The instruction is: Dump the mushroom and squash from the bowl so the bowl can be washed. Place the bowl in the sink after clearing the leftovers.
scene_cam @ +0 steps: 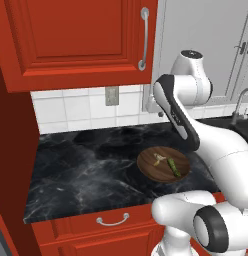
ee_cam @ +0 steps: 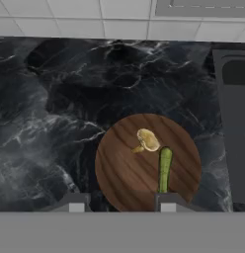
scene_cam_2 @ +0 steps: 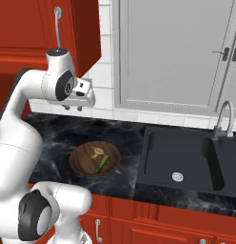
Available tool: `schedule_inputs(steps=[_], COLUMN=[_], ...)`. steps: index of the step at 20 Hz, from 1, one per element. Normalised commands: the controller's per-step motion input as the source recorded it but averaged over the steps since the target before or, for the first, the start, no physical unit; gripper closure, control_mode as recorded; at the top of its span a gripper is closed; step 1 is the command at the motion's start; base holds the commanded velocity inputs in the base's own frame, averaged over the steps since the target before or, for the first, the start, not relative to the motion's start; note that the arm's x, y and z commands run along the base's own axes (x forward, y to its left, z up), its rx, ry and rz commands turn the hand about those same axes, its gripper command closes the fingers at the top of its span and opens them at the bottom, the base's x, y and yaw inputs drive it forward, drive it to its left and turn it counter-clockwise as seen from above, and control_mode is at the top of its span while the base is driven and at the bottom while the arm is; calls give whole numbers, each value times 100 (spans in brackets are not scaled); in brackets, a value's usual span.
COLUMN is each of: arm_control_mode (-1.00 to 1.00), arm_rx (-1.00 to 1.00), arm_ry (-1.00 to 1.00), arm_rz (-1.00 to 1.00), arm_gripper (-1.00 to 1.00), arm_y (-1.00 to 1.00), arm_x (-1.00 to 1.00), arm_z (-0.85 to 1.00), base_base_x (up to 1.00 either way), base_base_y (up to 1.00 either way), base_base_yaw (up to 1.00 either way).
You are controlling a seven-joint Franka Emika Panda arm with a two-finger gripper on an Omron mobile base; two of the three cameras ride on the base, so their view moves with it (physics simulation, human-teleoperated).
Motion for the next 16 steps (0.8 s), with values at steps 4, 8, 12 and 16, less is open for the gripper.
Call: schedule_inputs(steps=[4, 8, 12, 16], arm_control_mode=[-100, -100, -100, -100], arm_rx=[2, 15, 11, 14], arm_ry=[-1, -1, 8, 20], arm_rz=[-2, -26, -34, -34], arm_gripper=[-100, -100, -100, -100], arm_y=[0, -68, -100, -74], arm_x=[-11, -52, -42, -14], arm_z=[0, -15, -72, -98], base_base_x=[0, 0, 0, 0], base_base_y=[0, 0, 0, 0], base_base_yaw=[0, 0, 0, 0])
